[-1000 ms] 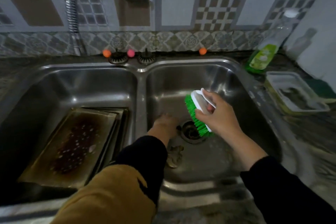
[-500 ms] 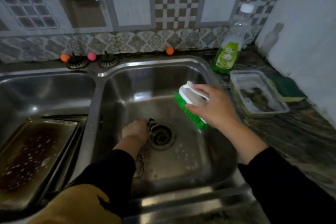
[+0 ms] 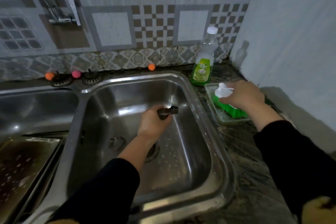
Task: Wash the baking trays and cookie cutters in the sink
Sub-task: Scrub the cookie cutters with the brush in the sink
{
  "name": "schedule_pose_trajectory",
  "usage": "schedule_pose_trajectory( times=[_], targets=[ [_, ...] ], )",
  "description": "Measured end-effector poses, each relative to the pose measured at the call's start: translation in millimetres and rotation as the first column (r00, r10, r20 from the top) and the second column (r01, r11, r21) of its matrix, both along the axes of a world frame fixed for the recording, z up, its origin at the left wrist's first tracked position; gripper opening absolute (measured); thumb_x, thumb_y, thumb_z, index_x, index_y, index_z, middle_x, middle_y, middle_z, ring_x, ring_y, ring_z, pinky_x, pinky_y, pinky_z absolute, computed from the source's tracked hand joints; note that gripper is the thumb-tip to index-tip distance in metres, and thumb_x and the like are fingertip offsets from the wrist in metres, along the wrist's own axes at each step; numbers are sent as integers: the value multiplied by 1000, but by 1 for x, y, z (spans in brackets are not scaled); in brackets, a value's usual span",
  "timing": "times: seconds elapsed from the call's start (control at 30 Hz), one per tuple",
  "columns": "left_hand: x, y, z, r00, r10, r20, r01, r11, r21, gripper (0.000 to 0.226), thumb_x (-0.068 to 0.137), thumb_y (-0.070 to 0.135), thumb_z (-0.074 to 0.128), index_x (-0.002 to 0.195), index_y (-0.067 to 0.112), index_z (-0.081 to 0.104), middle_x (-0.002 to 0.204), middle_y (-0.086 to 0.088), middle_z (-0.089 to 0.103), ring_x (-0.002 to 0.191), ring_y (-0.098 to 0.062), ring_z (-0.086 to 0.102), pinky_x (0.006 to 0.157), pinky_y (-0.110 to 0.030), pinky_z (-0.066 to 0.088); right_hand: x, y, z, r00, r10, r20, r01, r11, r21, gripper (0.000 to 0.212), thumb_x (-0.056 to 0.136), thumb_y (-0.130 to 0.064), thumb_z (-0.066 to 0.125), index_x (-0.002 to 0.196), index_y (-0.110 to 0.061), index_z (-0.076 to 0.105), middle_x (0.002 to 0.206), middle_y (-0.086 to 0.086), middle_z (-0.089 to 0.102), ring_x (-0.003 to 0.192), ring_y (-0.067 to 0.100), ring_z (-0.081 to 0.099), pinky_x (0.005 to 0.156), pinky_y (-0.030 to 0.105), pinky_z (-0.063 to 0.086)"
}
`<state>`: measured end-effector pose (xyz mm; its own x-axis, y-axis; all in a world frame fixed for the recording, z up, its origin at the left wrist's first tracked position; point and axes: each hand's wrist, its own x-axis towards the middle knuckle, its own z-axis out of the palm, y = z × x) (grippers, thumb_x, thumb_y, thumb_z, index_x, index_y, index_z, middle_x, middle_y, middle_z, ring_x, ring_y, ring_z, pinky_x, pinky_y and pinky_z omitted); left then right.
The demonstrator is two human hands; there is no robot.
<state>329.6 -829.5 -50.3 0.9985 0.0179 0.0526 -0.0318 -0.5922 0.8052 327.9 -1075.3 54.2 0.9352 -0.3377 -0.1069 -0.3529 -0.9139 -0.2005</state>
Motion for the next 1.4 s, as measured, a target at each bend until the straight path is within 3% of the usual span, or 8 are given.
schedule_pose_trajectory(
  times=[0.13,0.27,0.37,0.5,0.77,1.17,1.27,1.4],
  targets=[
    [-3,-7,7,994,42,104,-35,997,-73,45,78,23,78,118,11,64,100,2,66,84,-8,58,69,-4,38,-17,30,13,952,137,273,-162,984,70,62,76,-47,72,132,-30,53,125,0,62,109,24,60,82,32,48],
    [-9,-7,16,987,-4,161,21,994,-104,39,76,18,80,112,8,67,98,-2,70,81,-8,62,73,-9,48,-31,79,-12,908,303,290,-373,899,230,64,73,-45,75,132,-35,53,127,-8,61,110,15,59,83,26,46],
    [-15,7,13,981,5,195,3,999,-40,35,79,22,78,111,14,67,99,1,69,82,-4,59,69,2,39,-23,88,-25,906,281,316,-353,914,199,65,74,-45,74,134,-33,52,127,-5,62,112,17,60,87,29,48],
    [-22,32,13,966,-18,260,1,998,63,34,77,26,78,109,22,66,99,6,67,93,-13,60,80,-23,49,-23,99,-22,888,349,300,-428,866,258,63,72,-44,77,131,-36,55,129,-10,60,113,13,59,82,25,45],
    [-37,67,31,924,-4,383,-30,996,83,43,74,17,80,114,15,66,104,3,66,97,-18,59,85,-32,49,-31,139,-11,858,368,358,-472,841,265,60,72,-43,77,128,-38,55,124,-10,62,110,12,59,75,23,42],
    [-48,129,32,894,-26,448,-42,989,141,47,73,17,80,117,19,64,111,5,65,105,-13,55,87,-12,35,-55,195,-9,867,322,380,-444,847,294,61,71,-42,77,128,-38,55,125,-11,62,112,13,58,86,33,50],
    [-52,139,35,935,26,354,-45,998,44,46,78,26,79,120,17,63,110,4,65,100,-11,59,84,-13,43,-63,201,-9,879,216,426,-353,894,277,63,73,-41,77,130,-34,54,125,-6,63,110,16,59,83,32,50],
    [-49,132,38,979,157,-132,-194,913,-358,36,92,36,61,112,7,67,99,-5,70,84,-11,59,74,-15,44,-82,218,-18,852,184,490,-353,893,278,63,73,-42,76,131,-35,53,123,-9,62,110,15,59,80,30,48]
  ],
)
